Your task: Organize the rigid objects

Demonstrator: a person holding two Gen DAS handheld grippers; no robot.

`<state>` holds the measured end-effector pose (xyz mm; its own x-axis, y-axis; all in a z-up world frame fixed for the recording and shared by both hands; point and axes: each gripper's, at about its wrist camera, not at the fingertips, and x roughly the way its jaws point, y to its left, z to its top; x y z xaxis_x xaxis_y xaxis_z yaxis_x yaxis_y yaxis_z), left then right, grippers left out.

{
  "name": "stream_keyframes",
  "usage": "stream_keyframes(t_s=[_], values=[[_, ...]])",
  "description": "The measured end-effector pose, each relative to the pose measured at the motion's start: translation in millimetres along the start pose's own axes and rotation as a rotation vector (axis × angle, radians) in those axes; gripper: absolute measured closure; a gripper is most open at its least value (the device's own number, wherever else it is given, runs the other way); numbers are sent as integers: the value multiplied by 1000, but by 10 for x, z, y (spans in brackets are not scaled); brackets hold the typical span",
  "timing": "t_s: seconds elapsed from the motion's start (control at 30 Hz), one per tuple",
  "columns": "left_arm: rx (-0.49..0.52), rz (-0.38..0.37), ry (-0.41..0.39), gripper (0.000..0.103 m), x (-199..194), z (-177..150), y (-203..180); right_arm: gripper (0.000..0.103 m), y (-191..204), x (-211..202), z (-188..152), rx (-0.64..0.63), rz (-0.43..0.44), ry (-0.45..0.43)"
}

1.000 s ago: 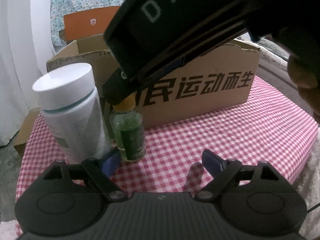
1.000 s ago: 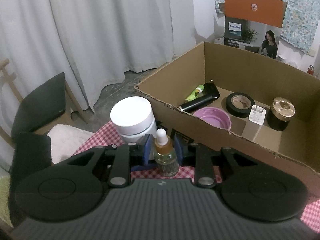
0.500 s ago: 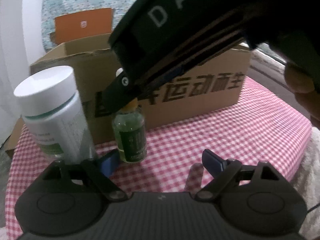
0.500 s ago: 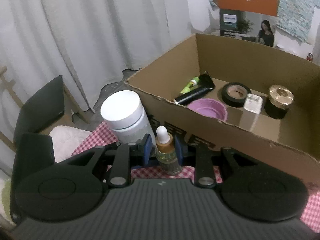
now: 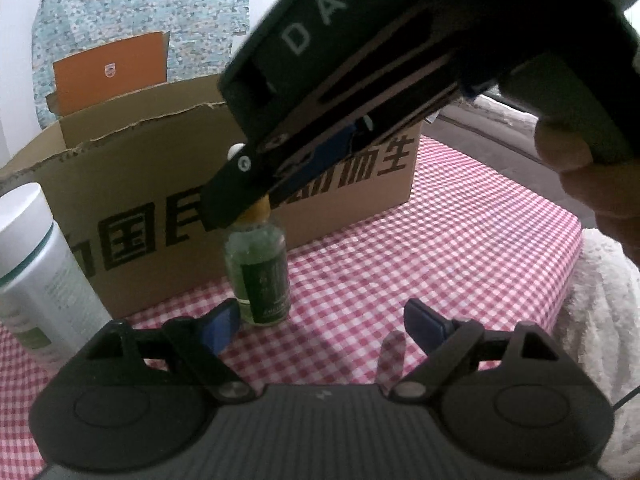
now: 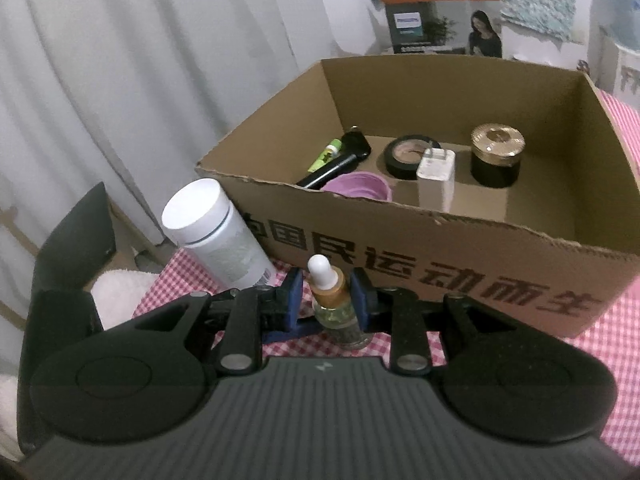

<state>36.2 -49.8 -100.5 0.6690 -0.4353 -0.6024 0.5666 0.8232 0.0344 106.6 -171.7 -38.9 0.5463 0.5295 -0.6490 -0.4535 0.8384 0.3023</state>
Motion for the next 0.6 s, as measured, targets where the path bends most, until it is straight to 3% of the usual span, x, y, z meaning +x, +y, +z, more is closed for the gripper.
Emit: stream_keyframes(t_s=[0.6], values=[[-73, 98, 44, 57, 107, 104, 134, 77, -107, 8, 6, 48, 25, 10]])
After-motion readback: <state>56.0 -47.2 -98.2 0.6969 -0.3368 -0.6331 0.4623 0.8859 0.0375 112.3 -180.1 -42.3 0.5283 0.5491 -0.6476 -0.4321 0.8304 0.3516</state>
